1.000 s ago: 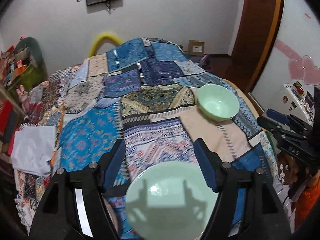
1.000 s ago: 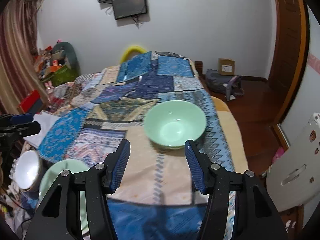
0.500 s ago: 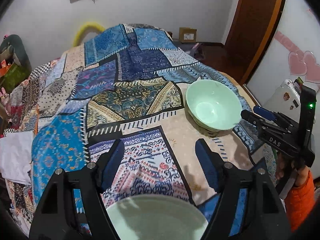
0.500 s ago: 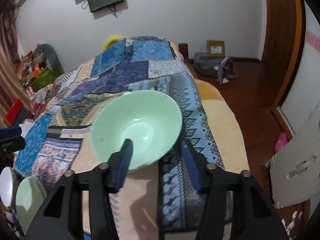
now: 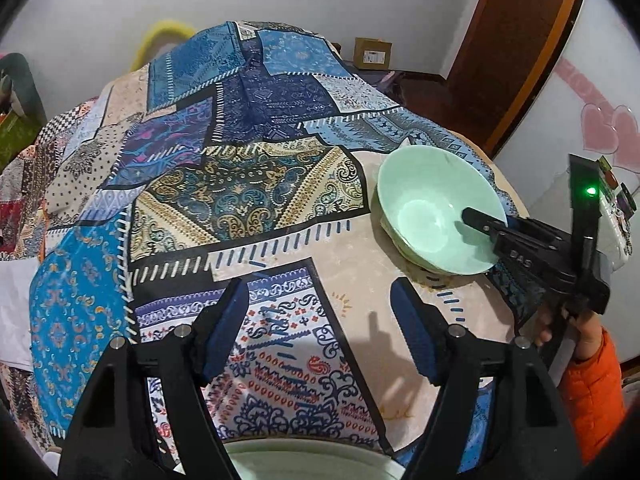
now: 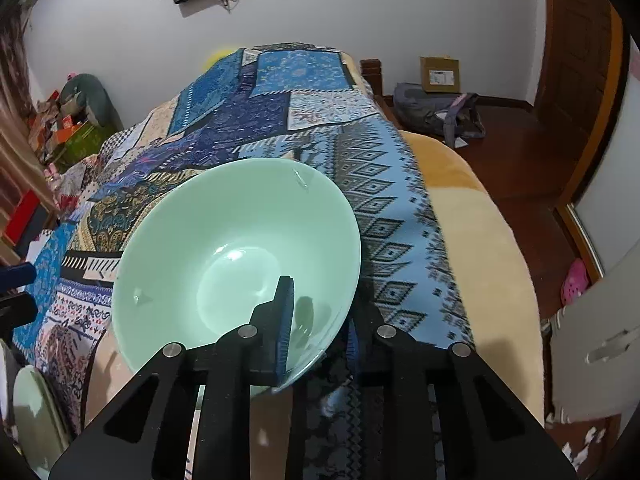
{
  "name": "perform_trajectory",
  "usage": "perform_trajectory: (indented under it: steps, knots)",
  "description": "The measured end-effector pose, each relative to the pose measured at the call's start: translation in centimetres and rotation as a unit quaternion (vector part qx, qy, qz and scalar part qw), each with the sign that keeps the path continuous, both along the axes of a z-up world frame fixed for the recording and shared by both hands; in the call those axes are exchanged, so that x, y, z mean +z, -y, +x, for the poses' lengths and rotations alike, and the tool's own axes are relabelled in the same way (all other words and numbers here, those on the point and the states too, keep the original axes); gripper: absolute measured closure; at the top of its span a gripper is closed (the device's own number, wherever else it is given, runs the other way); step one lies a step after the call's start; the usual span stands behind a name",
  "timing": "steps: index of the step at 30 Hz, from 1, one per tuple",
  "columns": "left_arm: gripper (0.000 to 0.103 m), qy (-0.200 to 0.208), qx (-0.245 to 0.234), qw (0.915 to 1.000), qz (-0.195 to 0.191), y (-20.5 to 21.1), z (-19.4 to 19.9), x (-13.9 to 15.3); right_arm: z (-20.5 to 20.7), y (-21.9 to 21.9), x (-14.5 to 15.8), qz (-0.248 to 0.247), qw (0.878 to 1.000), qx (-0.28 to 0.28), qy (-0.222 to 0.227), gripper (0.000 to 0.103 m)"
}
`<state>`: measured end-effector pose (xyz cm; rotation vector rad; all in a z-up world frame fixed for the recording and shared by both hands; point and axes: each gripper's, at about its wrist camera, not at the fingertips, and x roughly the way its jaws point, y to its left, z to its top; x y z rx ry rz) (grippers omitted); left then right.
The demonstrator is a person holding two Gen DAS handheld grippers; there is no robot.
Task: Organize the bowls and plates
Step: 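Grasp the rim of the mint green bowl with both grippers, then lift the mint green bowl and carry it toward the stacked bowls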
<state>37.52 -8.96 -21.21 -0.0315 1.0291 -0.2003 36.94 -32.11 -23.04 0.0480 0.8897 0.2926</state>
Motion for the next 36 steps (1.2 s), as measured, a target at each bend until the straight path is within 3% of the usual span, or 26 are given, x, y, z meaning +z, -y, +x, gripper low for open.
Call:
perform_trajectory:
  steps: [16,22,27,36]
  knots:
    - [0.032,-0.028,-0.001,0.9996,0.001,0.8,0.3,-2.2,-4.4,-4.1,0.4,0.022,0.995,0.098,-0.003,0.082]
    - [0.056,-0.067,-0.009,0.9977,0.006,1.0,-0.1,-4.6,-5.1,-4.9,0.0,0.030,0.995,0.098,-0.009,0.082]
    - [0.082,-0.088,-0.017,0.9959,-0.005,1.3,-0.2,-5.9,-5.2,-5.2,0.1,0.036,0.996,0.087,-0.010,0.082]
    - [0.083,-0.077,-0.018,0.9969,-0.003,1.3,-1.0,-5.5,-6.5,-5.5,1.0,0.039,0.996,0.078,-0.011,0.082]
